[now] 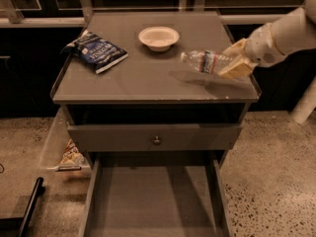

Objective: Place water bottle into middle drawer

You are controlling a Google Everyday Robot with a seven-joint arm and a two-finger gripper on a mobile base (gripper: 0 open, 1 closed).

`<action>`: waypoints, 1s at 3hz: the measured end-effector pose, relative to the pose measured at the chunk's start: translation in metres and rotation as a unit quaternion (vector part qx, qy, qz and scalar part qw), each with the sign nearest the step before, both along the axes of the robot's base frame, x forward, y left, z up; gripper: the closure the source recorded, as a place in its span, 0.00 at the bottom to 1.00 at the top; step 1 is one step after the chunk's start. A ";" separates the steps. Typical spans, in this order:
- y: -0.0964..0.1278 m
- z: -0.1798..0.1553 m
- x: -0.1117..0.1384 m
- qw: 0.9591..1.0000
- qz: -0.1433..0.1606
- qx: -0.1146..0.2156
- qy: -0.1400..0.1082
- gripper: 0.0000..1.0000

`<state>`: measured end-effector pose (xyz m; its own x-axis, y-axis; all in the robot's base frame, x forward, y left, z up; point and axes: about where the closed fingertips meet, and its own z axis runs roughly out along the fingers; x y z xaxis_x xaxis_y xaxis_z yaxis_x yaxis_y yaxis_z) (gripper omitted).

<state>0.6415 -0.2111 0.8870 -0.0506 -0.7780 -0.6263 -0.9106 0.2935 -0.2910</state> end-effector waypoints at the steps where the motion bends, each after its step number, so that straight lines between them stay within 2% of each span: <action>1: -0.015 -0.012 -0.049 1.000 0.004 0.004 -0.022 1.00; 2: -0.020 -0.033 -0.098 0.999 0.022 0.001 -0.030 1.00; 3: -0.022 -0.060 -0.143 0.999 0.045 -0.003 -0.021 1.00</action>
Offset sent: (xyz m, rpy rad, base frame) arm -0.1604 -0.0282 -0.0596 -0.0075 -0.0782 0.0829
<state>0.4981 -0.2327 0.8273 0.0454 -0.7813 -0.6224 -0.9202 0.2097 -0.3304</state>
